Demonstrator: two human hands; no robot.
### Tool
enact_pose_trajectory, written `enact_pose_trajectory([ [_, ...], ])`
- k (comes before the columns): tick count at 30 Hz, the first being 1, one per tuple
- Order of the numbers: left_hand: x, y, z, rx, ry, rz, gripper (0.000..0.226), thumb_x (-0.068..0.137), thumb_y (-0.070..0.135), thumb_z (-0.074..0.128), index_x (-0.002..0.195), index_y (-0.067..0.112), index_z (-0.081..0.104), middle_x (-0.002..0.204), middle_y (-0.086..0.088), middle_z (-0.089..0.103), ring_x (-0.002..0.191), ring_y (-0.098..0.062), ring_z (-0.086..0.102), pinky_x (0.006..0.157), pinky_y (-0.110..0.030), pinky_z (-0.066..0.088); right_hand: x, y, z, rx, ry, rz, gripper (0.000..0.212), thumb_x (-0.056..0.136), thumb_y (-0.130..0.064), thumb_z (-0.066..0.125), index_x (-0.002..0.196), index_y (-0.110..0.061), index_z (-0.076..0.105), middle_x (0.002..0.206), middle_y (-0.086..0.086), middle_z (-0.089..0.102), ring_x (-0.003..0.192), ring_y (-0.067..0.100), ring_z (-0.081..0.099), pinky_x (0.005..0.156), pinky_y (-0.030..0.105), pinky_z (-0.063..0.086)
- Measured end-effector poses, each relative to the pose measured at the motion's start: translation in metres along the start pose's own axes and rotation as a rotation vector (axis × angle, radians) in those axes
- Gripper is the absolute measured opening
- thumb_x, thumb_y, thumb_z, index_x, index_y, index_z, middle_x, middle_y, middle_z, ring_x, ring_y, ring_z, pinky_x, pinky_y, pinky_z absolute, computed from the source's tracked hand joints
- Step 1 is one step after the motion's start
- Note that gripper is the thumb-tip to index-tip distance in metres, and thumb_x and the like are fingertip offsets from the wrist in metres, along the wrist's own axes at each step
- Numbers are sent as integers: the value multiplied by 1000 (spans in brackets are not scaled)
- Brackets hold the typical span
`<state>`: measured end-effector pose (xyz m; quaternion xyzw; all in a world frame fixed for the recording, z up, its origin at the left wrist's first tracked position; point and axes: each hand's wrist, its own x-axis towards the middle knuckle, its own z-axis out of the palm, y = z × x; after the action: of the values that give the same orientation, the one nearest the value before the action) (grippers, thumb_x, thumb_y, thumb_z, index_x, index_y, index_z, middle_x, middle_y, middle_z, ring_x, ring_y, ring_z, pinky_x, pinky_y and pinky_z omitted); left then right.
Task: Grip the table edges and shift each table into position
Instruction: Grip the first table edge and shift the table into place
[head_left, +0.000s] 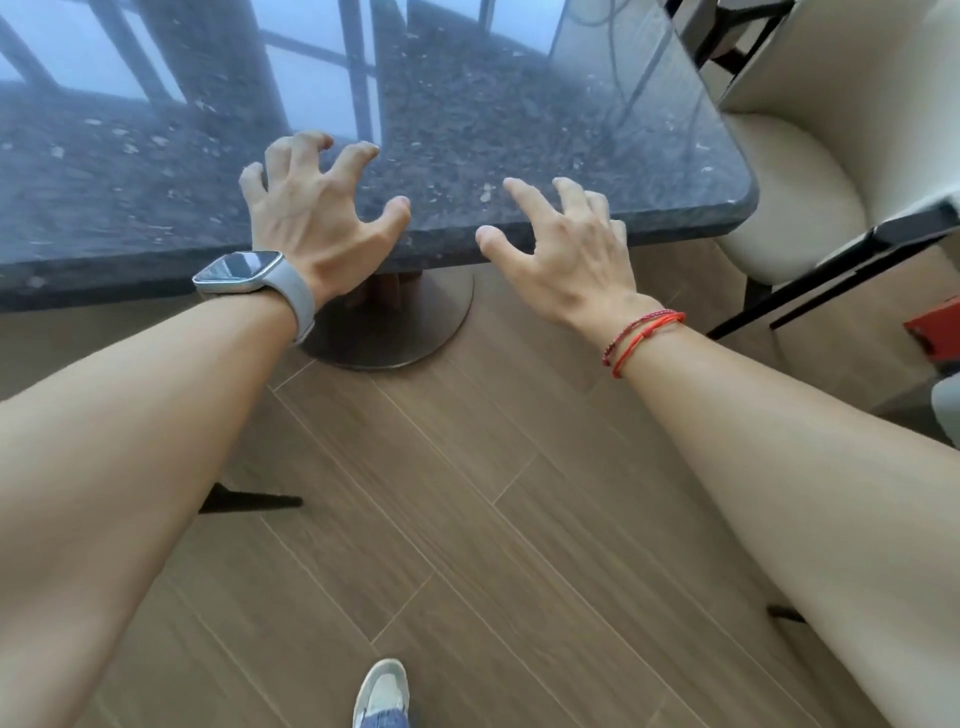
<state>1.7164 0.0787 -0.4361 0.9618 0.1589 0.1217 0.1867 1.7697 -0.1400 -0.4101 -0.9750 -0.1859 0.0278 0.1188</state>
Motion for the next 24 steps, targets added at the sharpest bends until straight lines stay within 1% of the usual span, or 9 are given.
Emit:
enact_pose_trajectory([
  [2, 7, 3, 11, 48, 3, 3, 70, 84, 66, 41, 140, 28, 56, 151, -15, 44, 145, -37, 31, 117, -59, 20, 9, 15, 5, -5, 7, 21, 62, 95, -67, 42, 151, -40, 41, 157, 16, 35, 145, 32, 27, 113, 52, 25],
  [4, 10, 7, 20, 129, -6, 21, 68, 86, 67, 39, 140, 27, 53, 152, -16, 42, 146, -39, 29, 119, -64, 17, 19, 23, 13, -30, 53, 23, 60, 95, -68, 41, 148, -41, 44, 154, 15, 39, 144, 32, 29, 113, 50, 23],
  [7, 14, 9, 31, 236, 19, 12, 67, 90, 69, 35, 142, 28, 49, 158, -16, 39, 149, -43, 28, 119, -66, 17, 41, 23, 27, -72, 137, -2, 60, 93, -69, 39, 145, -40, 49, 154, 17, 39, 142, 33, 32, 118, 53, 15],
  [9, 13, 9, 32, 259, 38, 12, 68, 91, 69, 34, 142, 28, 48, 158, -14, 40, 148, -42, 30, 118, -65, 19, 55, 20, 33, -99, 155, -22, 63, 92, -69, 36, 146, -38, 48, 158, 20, 33, 146, 35, 28, 121, 56, 11],
  [12, 13, 8, 34, 287, 63, 8, 68, 90, 70, 34, 143, 30, 49, 158, -10, 42, 148, -39, 32, 118, -64, 21, 73, 19, 37, -78, 169, -16, 69, 90, -70, 34, 150, -38, 42, 164, 23, 22, 152, 37, 17, 124, 54, 7],
  [13, 14, 9, 35, 287, 66, 5, 69, 90, 70, 34, 143, 30, 49, 158, -10, 42, 148, -38, 32, 119, -64, 20, 76, 20, 39, -71, 181, -21, 69, 90, -70, 34, 151, -38, 42, 165, 22, 21, 153, 37, 16, 125, 53, 7],
  [15, 14, 10, 36, 291, 75, -6, 69, 90, 70, 34, 144, 31, 49, 160, -9, 41, 149, -37, 31, 119, -63, 20, 77, 21, 46, -66, 211, -26, 69, 89, -70, 33, 149, -39, 44, 164, 20, 27, 153, 37, 19, 125, 52, 9],
  [18, 12, 12, 38, 325, 75, -18, 69, 90, 70, 33, 145, 32, 48, 161, -9, 40, 150, -37, 30, 120, -64, 18, 77, 23, 48, -62, 239, -18, 70, 87, -70, 32, 148, -39, 47, 162, 19, 34, 152, 37, 23, 123, 55, 12],
  [24, 14, 16, 35, 326, 23, -37, 72, 91, 70, 30, 152, 31, 41, 165, -10, 33, 152, -40, 25, 119, -68, 15, 76, 23, 46, -64, 239, -7, 67, 87, -69, 33, 146, -42, 48, 162, 18, 32, 153, 40, 21, 122, 59, 11],
])
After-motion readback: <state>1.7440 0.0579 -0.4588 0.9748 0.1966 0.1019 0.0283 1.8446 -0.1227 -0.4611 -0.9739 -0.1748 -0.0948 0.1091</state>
